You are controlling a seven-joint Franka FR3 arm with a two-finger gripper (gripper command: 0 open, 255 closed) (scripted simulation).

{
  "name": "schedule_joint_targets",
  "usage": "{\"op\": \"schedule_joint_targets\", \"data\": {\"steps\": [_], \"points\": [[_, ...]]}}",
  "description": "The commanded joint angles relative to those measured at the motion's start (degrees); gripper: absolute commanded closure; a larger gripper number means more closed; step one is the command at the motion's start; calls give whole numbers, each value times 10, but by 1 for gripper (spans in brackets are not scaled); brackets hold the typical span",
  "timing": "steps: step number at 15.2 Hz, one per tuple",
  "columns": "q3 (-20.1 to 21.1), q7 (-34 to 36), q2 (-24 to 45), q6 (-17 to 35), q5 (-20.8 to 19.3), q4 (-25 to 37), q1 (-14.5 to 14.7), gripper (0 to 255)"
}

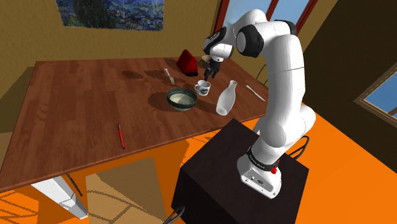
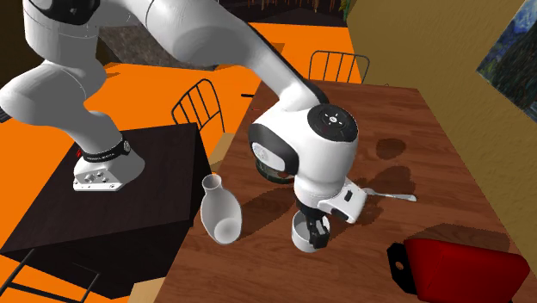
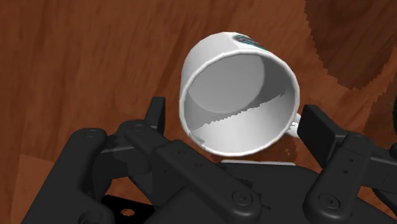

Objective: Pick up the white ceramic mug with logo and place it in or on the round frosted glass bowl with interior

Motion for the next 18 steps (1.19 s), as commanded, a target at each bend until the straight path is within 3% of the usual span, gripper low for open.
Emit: {"op": "schedule_joint_targets", "data": {"steps": [1, 3, 18], "points": [[6, -5, 47, -11, 6, 57, -19, 0], [11, -7, 85, -20, 9, 104, -35, 0], [23, -12, 126, 11, 21, 114, -41, 0]]}}
